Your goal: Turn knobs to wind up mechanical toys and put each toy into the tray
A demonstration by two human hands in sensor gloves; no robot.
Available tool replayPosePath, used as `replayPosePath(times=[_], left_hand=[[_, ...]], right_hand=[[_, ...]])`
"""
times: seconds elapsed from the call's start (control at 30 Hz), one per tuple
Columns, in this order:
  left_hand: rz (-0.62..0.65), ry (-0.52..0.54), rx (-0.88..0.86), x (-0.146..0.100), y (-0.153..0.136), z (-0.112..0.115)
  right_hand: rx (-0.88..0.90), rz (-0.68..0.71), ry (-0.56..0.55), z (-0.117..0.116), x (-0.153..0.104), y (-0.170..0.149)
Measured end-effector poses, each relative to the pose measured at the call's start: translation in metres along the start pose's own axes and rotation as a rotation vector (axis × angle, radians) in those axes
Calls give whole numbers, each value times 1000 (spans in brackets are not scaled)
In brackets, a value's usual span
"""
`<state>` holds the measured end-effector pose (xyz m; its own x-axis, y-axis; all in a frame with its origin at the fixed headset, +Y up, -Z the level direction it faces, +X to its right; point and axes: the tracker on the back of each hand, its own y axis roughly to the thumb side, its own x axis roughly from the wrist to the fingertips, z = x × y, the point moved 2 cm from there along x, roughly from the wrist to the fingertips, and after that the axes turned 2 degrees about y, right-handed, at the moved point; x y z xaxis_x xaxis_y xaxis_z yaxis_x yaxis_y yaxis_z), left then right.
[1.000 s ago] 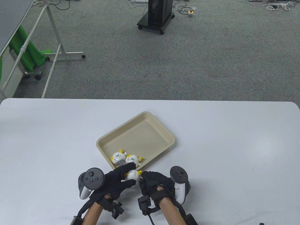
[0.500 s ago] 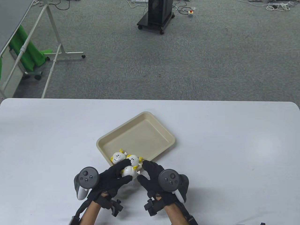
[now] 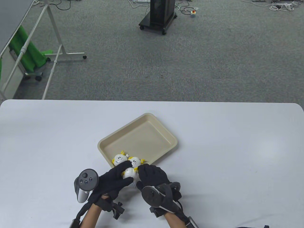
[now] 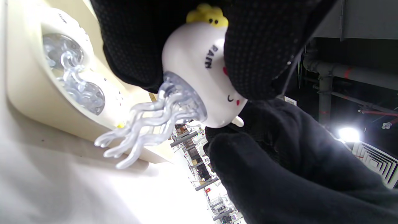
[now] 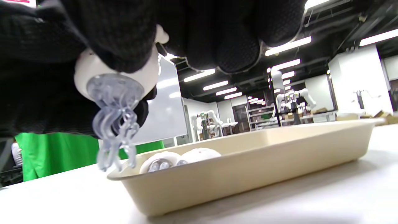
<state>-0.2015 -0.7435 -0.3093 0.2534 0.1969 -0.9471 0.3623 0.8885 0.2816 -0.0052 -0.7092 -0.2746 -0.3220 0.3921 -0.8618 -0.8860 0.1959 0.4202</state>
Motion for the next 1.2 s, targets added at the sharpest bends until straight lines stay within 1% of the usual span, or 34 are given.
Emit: replayPosePath(times=[0.07,0.13,0.2,0.27,0.37,0.43,0.53,0.6,0.7,0.77,0.8,0.83,0.9,0.97,1.13,1.2], left_hand=[[3,-9,-11,0,0,0],[6,-14,-16,0,0,2],[6,-12,-14,0,0,2],[10,-16,-14,0,0,2],[12,-20,-23,0,0,2],[21,-32,-15,1,1,2],[30,-51,-7,1,3,4],[34,-61,5,2,3,7],[41,-73,8,2,5,9],[48,-75,22,2,7,10],[50,-78,28,2,7,10],[55,-78,48,2,8,11],[62,-92,84,2,10,14],[62,-93,88,2,10,15],[56,-79,92,3,11,14],[47,-57,94,5,13,10]], right_hand=[[-60,48,-65,2,-1,3],[-100,73,-103,4,-2,4],[-106,85,-111,4,-2,4],[-69,81,-115,4,-2,2],[34,50,-84,6,1,-5],[205,0,13,5,6,-17],[423,-77,96,1,11,-34],[579,-166,156,-5,13,-48],[825,-357,216,-20,11,-65],[1021,-550,285,-35,4,-75],[1087,-619,312,-40,1,-77],[1172,-731,353,-48,-5,-79],[1256,-840,401,-55,-13,-80],[1257,-848,396,-56,-14,-82],[1235,-759,407,-52,-9,-83],[1228,-712,369,-48,-6,-83]])
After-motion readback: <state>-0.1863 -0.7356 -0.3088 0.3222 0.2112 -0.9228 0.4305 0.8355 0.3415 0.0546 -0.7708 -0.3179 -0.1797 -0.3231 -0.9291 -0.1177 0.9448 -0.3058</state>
